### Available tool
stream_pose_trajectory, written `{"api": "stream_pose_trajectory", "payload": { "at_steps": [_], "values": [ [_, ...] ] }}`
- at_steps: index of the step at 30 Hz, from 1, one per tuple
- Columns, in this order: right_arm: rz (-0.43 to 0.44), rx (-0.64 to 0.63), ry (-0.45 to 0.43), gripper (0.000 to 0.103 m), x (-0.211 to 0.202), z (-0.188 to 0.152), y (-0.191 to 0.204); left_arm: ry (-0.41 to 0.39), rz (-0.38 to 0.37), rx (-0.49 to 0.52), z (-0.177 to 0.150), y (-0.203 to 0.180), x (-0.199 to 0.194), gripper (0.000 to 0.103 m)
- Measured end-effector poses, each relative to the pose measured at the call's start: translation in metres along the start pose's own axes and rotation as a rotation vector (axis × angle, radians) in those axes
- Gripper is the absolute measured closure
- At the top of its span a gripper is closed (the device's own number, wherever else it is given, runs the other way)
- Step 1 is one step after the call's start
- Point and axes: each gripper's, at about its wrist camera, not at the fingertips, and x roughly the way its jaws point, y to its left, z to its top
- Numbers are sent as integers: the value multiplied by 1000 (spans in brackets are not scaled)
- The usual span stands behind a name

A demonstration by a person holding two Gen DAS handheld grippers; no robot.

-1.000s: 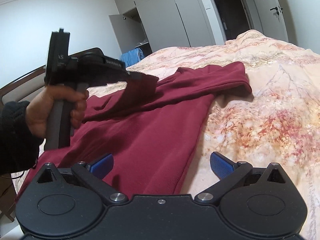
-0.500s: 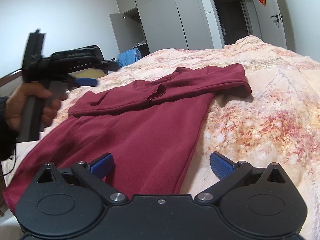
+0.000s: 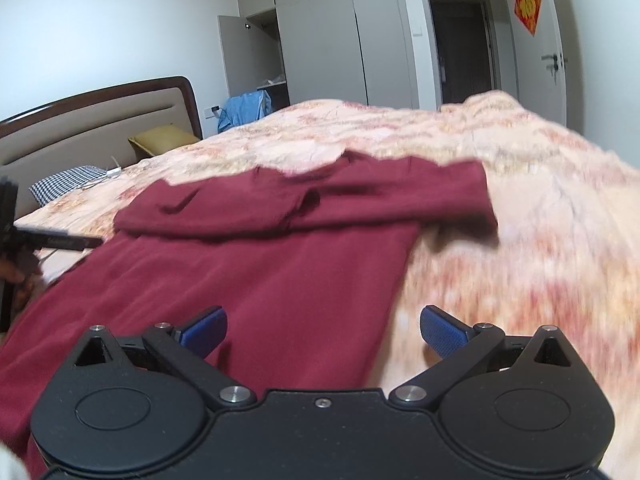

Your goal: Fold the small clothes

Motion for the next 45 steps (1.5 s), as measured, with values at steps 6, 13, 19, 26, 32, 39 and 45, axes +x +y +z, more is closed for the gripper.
{"api": "stream_pose_trajectory", "payload": {
  "at_steps": [6,13,19,26,32,39,45],
  "values": [
    [12,28,-10,1,58,52,10,1,-2,37,8,1,20,0],
    [8,27,75,27,143,81,34,-1,-40,20,7,3,29,0],
    [-27,55,51,92,158,73,39,-2,-83,-24,6,16,29,0],
    [141,94,-139,92,131,118,41,-102,-22,218,11,-24,15,0],
    [249,11,-294,92,110,191,67,-174,-105,257,23,-46,-2,0],
    [290,-23,-384,92,91,231,73,-131,30,302,35,-78,20,0],
    [243,-42,-397,92,85,230,58,-125,190,107,52,-55,36,3]
  ]
}}
